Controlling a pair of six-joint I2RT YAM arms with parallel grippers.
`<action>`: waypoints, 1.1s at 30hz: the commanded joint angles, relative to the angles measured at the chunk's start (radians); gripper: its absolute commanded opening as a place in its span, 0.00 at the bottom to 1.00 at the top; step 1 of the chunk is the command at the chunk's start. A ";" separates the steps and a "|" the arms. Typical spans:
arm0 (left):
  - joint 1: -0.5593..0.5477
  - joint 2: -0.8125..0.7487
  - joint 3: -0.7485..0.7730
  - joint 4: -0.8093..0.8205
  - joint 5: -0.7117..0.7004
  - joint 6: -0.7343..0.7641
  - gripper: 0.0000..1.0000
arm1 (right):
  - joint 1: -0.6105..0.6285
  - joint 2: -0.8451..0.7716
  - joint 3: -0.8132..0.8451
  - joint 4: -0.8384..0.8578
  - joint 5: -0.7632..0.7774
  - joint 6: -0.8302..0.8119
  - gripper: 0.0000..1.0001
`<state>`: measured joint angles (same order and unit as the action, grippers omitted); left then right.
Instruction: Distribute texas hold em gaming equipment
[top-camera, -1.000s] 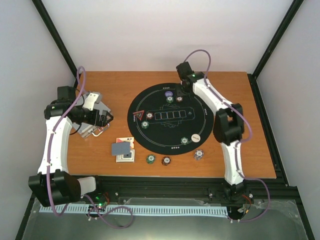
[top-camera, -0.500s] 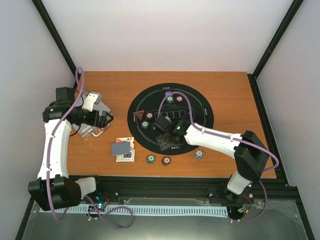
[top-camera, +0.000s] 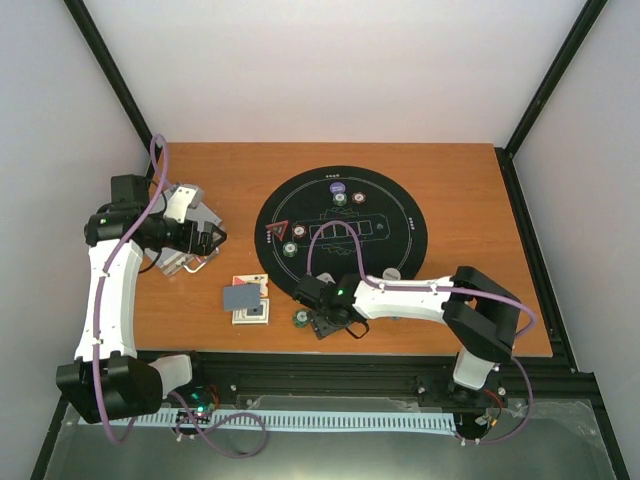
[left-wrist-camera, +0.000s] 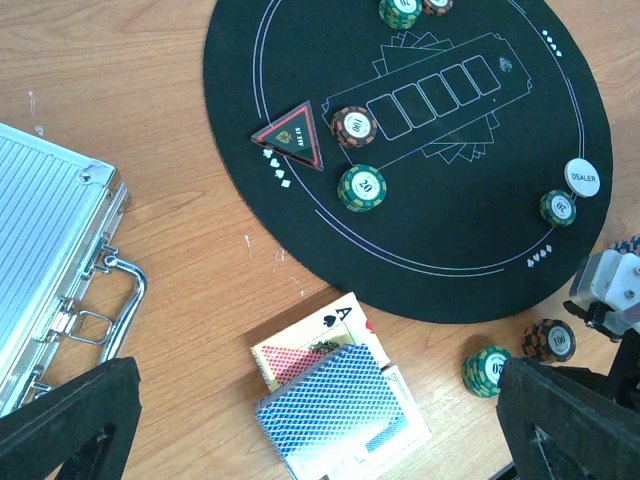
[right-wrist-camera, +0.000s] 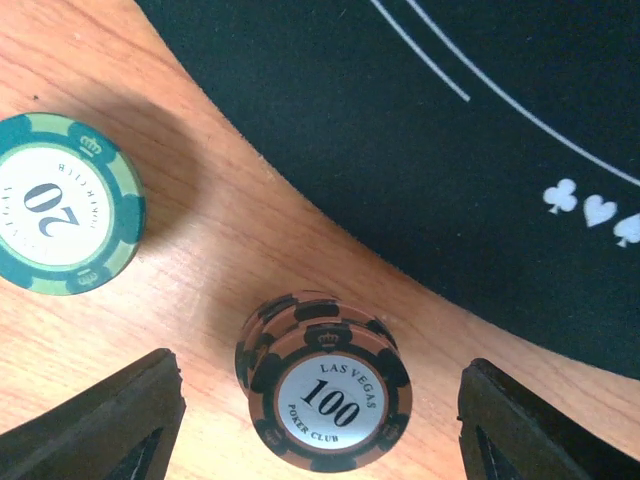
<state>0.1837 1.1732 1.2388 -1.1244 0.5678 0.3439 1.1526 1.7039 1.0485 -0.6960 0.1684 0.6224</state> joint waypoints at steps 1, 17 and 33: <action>0.007 -0.014 0.009 -0.017 0.004 -0.001 1.00 | 0.006 0.031 -0.007 0.045 -0.017 0.026 0.75; 0.008 -0.012 0.010 -0.015 -0.004 0.007 1.00 | 0.001 0.080 -0.021 0.068 -0.025 0.013 0.68; 0.007 -0.013 0.005 -0.014 -0.002 0.007 1.00 | -0.018 0.061 -0.002 0.030 -0.012 -0.020 0.42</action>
<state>0.1837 1.1732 1.2388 -1.1244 0.5648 0.3443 1.1393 1.7645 1.0370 -0.6327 0.1383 0.6159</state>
